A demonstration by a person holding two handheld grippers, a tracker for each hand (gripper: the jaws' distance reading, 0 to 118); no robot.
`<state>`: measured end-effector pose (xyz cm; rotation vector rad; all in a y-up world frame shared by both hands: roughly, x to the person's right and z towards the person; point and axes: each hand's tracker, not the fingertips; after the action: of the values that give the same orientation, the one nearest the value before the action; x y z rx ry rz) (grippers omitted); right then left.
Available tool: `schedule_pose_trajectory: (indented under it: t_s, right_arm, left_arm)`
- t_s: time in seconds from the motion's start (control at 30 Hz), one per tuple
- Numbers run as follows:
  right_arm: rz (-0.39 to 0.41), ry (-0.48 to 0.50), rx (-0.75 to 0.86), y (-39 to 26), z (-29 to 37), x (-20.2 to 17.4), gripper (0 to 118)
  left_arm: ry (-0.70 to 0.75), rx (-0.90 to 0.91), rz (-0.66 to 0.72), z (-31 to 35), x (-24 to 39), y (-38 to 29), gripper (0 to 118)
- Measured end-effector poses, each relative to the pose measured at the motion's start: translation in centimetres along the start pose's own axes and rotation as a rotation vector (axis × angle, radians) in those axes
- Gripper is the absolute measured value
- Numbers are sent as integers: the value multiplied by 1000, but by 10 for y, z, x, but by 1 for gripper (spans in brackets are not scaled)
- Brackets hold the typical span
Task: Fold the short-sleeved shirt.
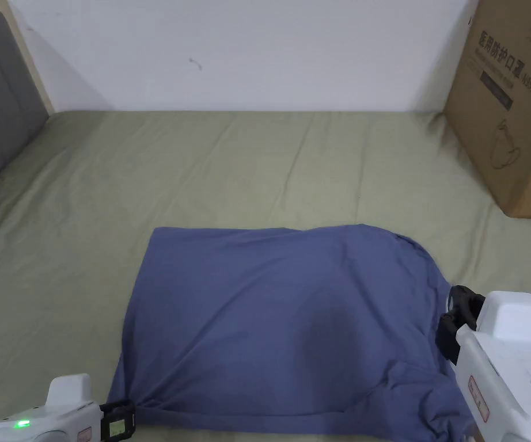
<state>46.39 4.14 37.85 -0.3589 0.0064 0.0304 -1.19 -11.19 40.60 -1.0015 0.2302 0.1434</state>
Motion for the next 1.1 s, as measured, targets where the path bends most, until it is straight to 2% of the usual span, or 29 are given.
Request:
schedule_pose_trajectory:
  t_s: [0.03, 0.07, 0.17, 0.27, 0.3, 0.33, 0.37, 0.4, 0.43, 0.6, 0.73, 0.77, 0.83, 0.87, 0.93, 1.03, 1.1]
  right_arm:
    - [0, -3, -9, -2, 0, 1, 0]
    - [-4, -7, -18, -5, -1, 3, 0]
    - [-24, -23, -69, -19, -1, 11, 0]
    - [-38, -49, -193, -40, -6, 22, 1]
    - [-41, -62, -233, -48, -9, 26, 10]
    - [-51, -76, -274, -58, -12, 30, 31]
    - [-58, -66, -341, -69, -17, 33, 68]
    - [-58, -67, -396, -79, -20, 37, 88]
    - [-62, -65, -432, -90, -24, 39, 96]
    - [-61, -66, -580, -133, -44, 43, 94]
    - [-80, -43, -616, -148, -55, 41, 80]
    - [-85, -35, -622, -149, -58, 40, 65]
    - [-104, -10, -624, -151, -59, 40, 20]
    - [-105, -8, -625, -151, -60, 39, 2]
    - [-96, -7, -610, -149, -57, 39, 2]
    - [-144, 13, -523, -129, -48, 44, 2]
    - [-133, 12, -475, -109, -44, 46, 2]
  left_arm:
    - [-1, 4, 0, -4, 0, -1, 82]
    - [-10, 0, -5, -8, 0, 0, 72]
    - [-63, -19, -18, -14, 3, -1, 8]
    - [-58, -14, -42, -10, 7, -2, 2]
    - [-58, -4, -45, -8, 6, -1, 2]
    - [-61, 5, -43, -5, 5, 0, 2]
    - [-68, 12, -34, -1, 5, 2, 2]
    - [-74, 19, -28, 1, 4, 3, 2]
    - [-76, 27, -24, 3, 4, 5, 2]
    - [-76, 50, -19, 10, 5, 9, 1]
    - [-72, 51, -22, 11, 7, 10, 1]
    - [-71, 51, -22, 11, 8, 10, 1]
    - [-69, 47, -22, 10, 8, 11, 1]
    - [-66, 47, -20, 9, 7, 11, 1]
    - [-68, 46, -10, 9, 7, 12, 1]
    - [-78, 63, 16, 15, 5, 18, 1]
    - [-86, 79, 35, 19, 4, 25, 1]
